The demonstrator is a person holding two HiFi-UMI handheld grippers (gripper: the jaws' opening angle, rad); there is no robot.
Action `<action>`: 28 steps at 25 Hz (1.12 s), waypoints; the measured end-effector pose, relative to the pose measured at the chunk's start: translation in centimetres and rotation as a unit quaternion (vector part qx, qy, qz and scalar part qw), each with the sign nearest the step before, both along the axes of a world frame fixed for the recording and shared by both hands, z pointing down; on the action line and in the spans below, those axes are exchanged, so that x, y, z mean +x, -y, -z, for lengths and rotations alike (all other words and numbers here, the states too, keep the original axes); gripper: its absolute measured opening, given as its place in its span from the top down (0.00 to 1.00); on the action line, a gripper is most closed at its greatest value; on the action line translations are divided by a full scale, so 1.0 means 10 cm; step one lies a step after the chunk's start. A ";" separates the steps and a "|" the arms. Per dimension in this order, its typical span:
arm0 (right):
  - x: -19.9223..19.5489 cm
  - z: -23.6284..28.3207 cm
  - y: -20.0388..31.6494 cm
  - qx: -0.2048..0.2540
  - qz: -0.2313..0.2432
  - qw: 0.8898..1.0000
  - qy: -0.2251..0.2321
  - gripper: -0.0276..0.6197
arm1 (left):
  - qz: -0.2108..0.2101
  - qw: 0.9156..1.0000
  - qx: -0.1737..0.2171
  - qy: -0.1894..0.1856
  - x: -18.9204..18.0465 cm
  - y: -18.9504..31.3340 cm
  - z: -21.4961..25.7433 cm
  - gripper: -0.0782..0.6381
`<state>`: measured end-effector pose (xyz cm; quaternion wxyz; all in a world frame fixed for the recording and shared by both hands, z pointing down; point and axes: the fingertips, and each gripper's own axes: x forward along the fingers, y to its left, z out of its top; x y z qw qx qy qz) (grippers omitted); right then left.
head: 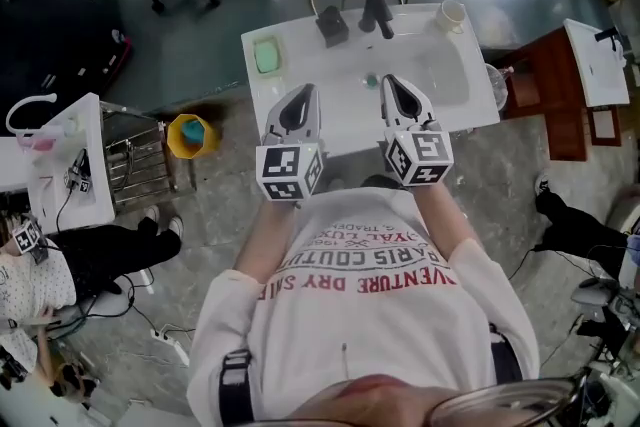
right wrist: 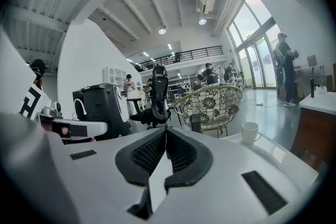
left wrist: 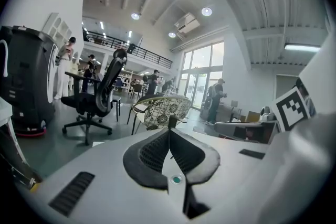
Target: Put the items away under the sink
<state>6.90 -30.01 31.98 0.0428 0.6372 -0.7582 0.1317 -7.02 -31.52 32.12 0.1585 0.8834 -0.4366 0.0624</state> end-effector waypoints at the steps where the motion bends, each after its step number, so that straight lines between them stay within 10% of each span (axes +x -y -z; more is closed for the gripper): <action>1: -0.02 -0.03 0.06 -0.003 0.003 1.000 -0.004 0.92 | 0.004 1.000 -0.003 0.001 -0.03 0.04 -0.03 0.85; 14: -0.24 -0.58 0.91 -0.036 0.075 0.996 -0.045 0.90 | 0.082 0.995 -0.044 0.032 -0.28 0.64 -0.47 0.85; 16: -0.32 -0.73 1.09 -0.041 0.093 0.994 -0.046 0.58 | 0.093 0.994 -0.047 0.034 -0.29 0.75 -0.56 0.85; 28: -0.32 -1.68 1.78 -0.068 0.081 0.992 -0.070 0.38 | 0.127 0.987 -0.088 0.052 -0.17 0.92 -1.18 0.85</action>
